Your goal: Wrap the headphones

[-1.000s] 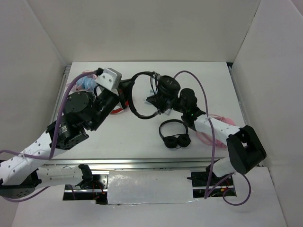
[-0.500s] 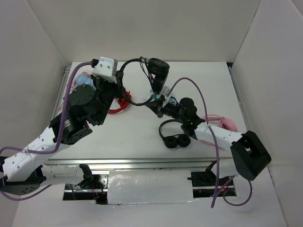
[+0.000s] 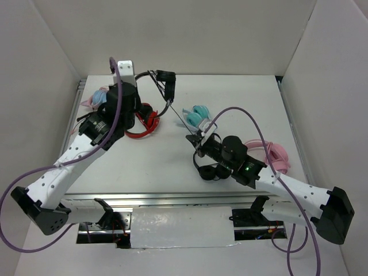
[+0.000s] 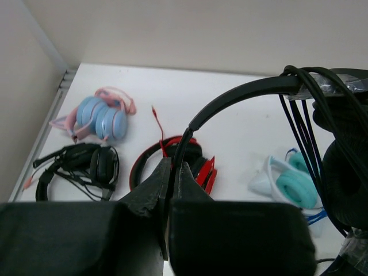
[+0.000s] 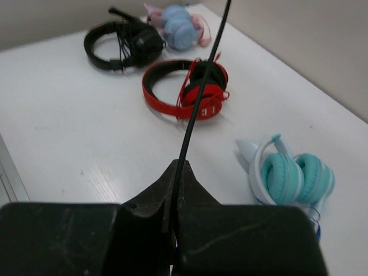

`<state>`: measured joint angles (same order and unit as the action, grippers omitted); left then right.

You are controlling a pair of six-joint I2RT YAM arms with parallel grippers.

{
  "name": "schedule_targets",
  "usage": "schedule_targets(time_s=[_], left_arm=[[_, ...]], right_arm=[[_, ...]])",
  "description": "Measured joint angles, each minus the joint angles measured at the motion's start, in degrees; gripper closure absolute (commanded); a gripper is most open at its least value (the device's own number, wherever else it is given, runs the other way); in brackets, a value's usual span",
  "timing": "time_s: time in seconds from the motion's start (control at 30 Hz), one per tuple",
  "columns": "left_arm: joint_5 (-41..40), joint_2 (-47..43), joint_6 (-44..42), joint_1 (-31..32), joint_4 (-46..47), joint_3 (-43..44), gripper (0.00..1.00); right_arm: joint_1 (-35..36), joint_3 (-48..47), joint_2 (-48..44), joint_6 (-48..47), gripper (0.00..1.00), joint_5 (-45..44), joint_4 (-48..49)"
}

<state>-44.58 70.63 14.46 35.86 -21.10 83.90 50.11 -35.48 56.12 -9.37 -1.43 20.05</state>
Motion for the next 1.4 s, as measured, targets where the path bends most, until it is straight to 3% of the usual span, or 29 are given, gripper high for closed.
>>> schedule_targets(time_s=[0.37, 0.67, 0.8, 0.9, 1.03, 1.4], left_arm=[[7.48, 3.06, 3.58, -2.19, 2.27, -16.55, 1.0], [19.26, -2.93, -1.29, 1.81, 10.69, -35.5, 1.0], [26.01, -7.78, -4.2, 4.92, 14.8, -42.51, 1.0], [31.04, -10.27, -6.08, 5.66, 17.33, -44.54, 1.0], [35.85, -10.82, -8.26, 6.38, 19.37, -45.44, 1.0], [37.09, -7.39, -8.26, 9.25, 19.3, -46.6, 1.0]], right_arm=[[3.17, -18.21, 7.21, -14.86, 1.0, 2.16, -25.92], [0.15, -23.39, 16.09, -32.54, 1.0, 3.1, -35.54], [-1.73, -25.14, 18.67, -36.68, 0.96, 5.7, -39.91], [-2.12, -25.51, 19.8, -38.6, 0.96, 7.43, -41.92], [-3.19, -26.69, 21.42, -39.69, 0.88, 10.12, -44.13], [-5.88, -26.93, 22.05, -38.93, 0.82, 12.85, -45.9]])
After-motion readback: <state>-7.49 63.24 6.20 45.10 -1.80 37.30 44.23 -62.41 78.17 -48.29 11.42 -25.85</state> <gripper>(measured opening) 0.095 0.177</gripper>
